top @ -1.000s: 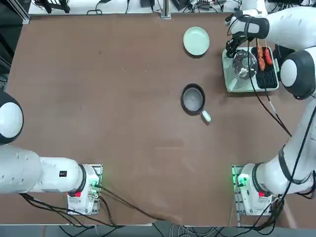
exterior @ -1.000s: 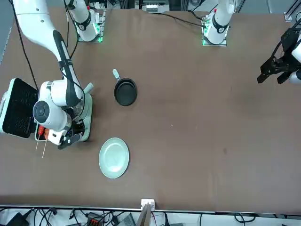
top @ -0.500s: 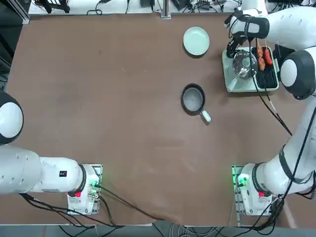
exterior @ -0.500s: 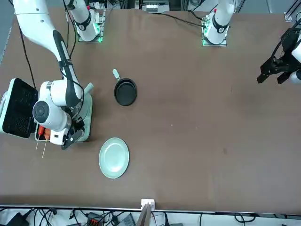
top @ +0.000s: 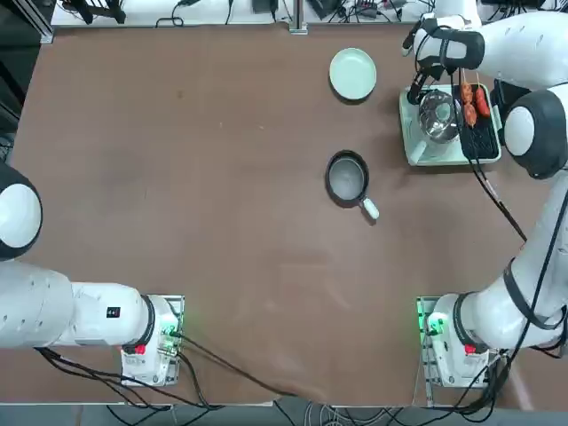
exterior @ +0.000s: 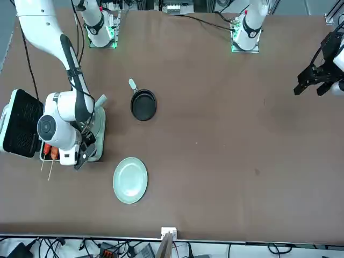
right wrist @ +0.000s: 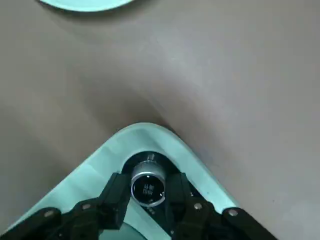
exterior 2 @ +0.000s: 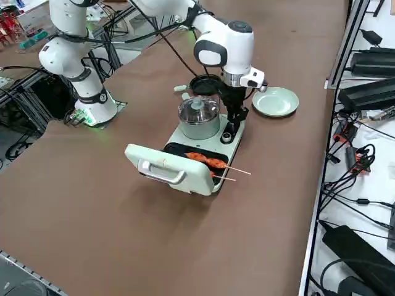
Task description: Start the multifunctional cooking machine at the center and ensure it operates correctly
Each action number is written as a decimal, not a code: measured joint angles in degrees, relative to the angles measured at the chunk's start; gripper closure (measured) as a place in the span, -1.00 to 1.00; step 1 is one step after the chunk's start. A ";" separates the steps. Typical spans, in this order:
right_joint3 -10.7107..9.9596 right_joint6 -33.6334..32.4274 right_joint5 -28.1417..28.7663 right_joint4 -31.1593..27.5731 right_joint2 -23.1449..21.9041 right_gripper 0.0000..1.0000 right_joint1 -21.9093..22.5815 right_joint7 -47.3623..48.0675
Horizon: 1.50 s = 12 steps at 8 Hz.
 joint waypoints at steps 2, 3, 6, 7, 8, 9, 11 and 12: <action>0.16 -0.05 0.62 0.02 0.00 0.16 -0.35 -2.63; 0.24 -0.13 0.91 0.08 0.00 0.16 -0.53 -2.83; 0.22 -1.19 2.06 1.22 0.02 -0.21 -2.07 -3.03; -0.23 -1.76 2.89 2.66 -0.01 -0.52 -3.54 -3.17; -0.57 -4.32 4.48 5.08 -0.10 -0.92 -5.15 -3.43; -0.65 -8.39 5.41 8.07 -0.29 -1.00 -6.05 -2.07; -0.70 -19.21 5.70 16.04 -0.86 -1.00 -6.40 6.17; -0.67 -24.37 5.77 19.98 -1.67 -1.00 -6.36 12.55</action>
